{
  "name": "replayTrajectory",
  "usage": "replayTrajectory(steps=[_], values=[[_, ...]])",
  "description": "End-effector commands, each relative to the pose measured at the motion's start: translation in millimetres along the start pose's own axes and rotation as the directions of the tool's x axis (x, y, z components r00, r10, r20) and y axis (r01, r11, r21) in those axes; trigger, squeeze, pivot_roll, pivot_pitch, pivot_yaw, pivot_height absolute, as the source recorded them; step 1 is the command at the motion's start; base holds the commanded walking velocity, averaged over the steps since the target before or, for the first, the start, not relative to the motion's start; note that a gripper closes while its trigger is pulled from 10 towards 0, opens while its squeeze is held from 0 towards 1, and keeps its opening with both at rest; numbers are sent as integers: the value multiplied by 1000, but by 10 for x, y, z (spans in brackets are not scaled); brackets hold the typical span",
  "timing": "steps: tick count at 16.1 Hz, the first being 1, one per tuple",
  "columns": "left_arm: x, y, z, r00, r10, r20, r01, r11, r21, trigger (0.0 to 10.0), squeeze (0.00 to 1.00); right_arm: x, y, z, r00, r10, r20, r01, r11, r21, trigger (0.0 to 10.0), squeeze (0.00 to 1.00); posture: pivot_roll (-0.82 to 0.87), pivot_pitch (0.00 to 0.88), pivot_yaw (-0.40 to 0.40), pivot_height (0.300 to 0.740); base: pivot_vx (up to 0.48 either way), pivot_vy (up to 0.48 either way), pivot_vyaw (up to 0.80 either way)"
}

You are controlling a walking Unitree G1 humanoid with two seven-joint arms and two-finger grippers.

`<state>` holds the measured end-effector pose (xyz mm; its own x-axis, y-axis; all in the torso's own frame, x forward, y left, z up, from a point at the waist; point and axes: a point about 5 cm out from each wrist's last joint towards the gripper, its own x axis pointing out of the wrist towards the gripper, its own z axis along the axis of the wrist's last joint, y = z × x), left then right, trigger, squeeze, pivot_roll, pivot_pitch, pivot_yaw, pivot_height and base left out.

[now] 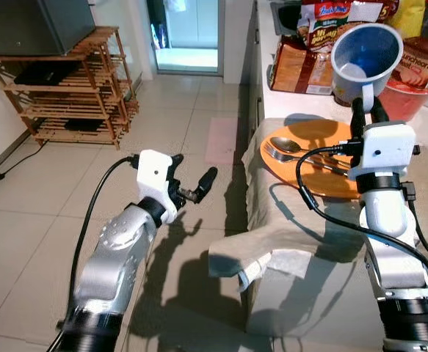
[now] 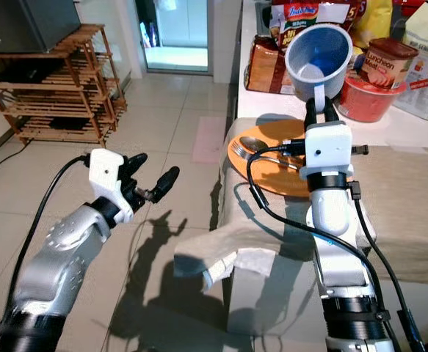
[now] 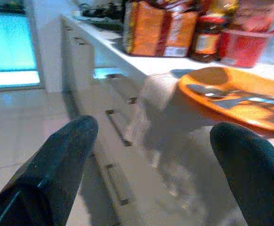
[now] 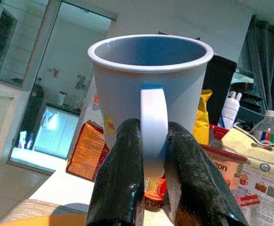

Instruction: Setting the table

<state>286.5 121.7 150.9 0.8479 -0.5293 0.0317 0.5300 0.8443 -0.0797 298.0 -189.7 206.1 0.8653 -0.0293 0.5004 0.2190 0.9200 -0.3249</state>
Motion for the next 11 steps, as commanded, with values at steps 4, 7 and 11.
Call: replayTrajectory(steps=[4,7,11], values=[[-86,-92,195,996,-70,47,70,997,-14,10000,0,63,-67,33,999,-3,38,4,1000,-27,0,0,86,0,17,740,0,0,0],[-44,-46,120,1000,-10,19,10,1000,-14,10000,0,60,-40,-61,1000,-6,-1,6,1000,-5,0,0,84,0,12,740,0,0,0],[31,-19,154,1000,21,17,-21,1000,7,10000,0,59,-18,-111,1000,4,-23,-4,1000,-2,0,0,80,0,8,740,-242,0,0]])
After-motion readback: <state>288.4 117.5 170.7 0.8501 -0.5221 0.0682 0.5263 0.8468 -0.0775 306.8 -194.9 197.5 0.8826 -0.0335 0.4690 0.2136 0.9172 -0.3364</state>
